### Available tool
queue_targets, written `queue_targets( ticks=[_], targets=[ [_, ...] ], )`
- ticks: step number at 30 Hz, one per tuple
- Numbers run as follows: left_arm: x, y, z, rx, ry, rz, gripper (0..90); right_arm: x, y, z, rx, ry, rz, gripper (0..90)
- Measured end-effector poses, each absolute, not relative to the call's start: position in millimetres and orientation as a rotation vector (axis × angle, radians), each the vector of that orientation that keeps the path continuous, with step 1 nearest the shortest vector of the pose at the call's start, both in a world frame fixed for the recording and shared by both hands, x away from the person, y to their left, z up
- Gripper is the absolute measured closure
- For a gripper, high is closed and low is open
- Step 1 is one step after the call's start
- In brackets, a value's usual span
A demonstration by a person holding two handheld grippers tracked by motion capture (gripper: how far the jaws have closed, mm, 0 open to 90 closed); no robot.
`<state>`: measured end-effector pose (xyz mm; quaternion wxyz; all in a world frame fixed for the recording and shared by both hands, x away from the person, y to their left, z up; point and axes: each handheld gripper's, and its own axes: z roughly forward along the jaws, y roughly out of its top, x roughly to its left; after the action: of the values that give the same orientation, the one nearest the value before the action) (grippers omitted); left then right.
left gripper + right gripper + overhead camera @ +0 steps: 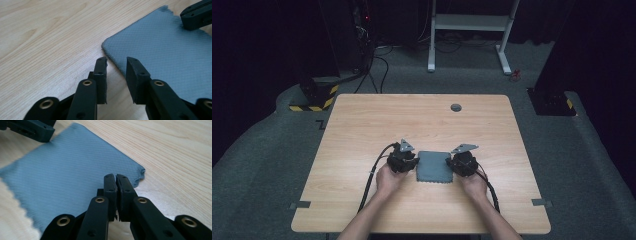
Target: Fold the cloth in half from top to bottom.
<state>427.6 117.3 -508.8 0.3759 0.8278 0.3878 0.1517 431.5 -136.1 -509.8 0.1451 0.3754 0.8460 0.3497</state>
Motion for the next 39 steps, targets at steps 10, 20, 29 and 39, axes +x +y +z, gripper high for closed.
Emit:
queue_targets(
  ticks=[10,20,29,39],
  targets=[
    [397,112,-520,2.161,0.888,0.331,66.5,406,-136,-516,1.012,2.483,1.026,86.2],
    [389,126,-511,2.054,0.937,0.299,56.0,397,-145,-509,1.040,2.442,1.081,76.9],
    [382,138,-497,1.941,0.968,0.287,50.6,391,-158,-499,1.084,2.380,1.135,66.6],
    [372,152,-491,1.892,0.977,0.294,43.0,382,-182,-495,1.144,2.304,1.188,58.7]
  ],
)
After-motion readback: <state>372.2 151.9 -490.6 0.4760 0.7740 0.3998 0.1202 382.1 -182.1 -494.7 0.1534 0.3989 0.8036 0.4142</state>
